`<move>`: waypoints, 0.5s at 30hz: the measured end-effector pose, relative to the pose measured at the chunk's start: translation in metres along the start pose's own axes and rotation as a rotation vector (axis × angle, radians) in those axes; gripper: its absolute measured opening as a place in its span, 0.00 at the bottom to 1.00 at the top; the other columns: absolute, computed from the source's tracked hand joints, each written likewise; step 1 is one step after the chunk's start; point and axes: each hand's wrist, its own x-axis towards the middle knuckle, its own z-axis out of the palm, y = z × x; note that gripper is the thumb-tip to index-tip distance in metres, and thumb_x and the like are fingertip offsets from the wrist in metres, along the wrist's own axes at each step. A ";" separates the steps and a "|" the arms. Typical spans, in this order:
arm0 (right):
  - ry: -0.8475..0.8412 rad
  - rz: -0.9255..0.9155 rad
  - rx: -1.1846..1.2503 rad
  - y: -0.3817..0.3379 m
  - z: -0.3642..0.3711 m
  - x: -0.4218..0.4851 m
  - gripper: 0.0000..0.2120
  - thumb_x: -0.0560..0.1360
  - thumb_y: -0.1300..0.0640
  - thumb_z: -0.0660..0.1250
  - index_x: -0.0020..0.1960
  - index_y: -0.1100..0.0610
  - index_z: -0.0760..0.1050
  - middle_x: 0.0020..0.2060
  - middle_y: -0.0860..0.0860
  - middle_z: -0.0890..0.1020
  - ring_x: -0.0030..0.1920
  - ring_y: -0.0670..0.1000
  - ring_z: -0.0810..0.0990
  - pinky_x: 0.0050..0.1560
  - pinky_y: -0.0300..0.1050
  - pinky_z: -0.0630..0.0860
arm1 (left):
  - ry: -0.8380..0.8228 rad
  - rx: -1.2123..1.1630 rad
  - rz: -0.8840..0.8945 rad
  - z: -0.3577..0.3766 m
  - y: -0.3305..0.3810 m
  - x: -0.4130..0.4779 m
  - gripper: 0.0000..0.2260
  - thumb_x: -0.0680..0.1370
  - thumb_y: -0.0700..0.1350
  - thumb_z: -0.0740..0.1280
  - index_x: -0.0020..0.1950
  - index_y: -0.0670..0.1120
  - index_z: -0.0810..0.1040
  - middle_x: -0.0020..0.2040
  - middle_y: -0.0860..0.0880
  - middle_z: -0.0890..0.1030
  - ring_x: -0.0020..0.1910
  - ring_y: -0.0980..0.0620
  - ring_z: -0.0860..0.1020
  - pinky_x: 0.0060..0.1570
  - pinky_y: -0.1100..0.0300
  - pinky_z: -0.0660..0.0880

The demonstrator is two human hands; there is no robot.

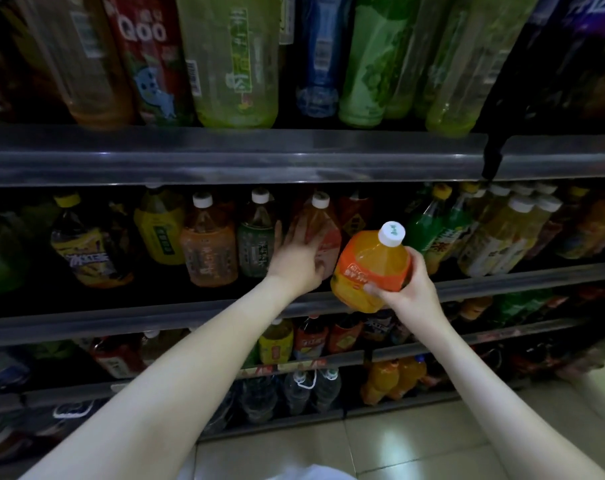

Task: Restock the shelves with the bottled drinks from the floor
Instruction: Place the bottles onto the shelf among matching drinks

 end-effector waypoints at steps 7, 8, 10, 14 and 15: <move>-0.026 0.032 0.062 0.001 -0.007 -0.001 0.43 0.65 0.53 0.79 0.72 0.48 0.59 0.63 0.47 0.72 0.62 0.51 0.73 0.62 0.54 0.74 | -0.056 -0.189 -0.027 -0.005 0.002 -0.009 0.36 0.75 0.45 0.65 0.79 0.55 0.50 0.79 0.45 0.40 0.77 0.40 0.43 0.70 0.49 0.62; -0.042 0.037 0.072 0.001 -0.007 -0.003 0.43 0.64 0.53 0.79 0.72 0.48 0.59 0.62 0.47 0.72 0.61 0.51 0.74 0.61 0.54 0.74 | -0.059 -0.219 -0.014 -0.004 -0.001 -0.012 0.36 0.75 0.44 0.65 0.79 0.55 0.50 0.79 0.46 0.39 0.77 0.41 0.42 0.70 0.50 0.62; -0.079 0.051 0.081 0.000 -0.005 -0.006 0.44 0.63 0.53 0.80 0.73 0.48 0.60 0.62 0.47 0.73 0.61 0.51 0.75 0.61 0.54 0.75 | -0.061 -0.277 0.035 -0.004 -0.010 -0.021 0.36 0.75 0.41 0.64 0.79 0.53 0.50 0.79 0.46 0.42 0.77 0.43 0.43 0.73 0.47 0.59; -0.186 0.080 0.090 -0.005 0.005 -0.012 0.44 0.60 0.51 0.80 0.70 0.47 0.62 0.59 0.44 0.75 0.59 0.49 0.77 0.59 0.52 0.76 | -0.368 -0.601 0.121 -0.013 -0.021 -0.057 0.39 0.76 0.37 0.64 0.79 0.57 0.45 0.79 0.52 0.49 0.77 0.49 0.51 0.74 0.53 0.55; -0.213 0.089 0.102 -0.005 0.009 -0.013 0.43 0.59 0.51 0.80 0.69 0.47 0.63 0.59 0.45 0.76 0.59 0.49 0.77 0.58 0.52 0.77 | -0.477 -0.691 0.135 -0.015 -0.021 -0.067 0.42 0.76 0.38 0.66 0.78 0.58 0.42 0.78 0.54 0.50 0.75 0.51 0.56 0.72 0.54 0.58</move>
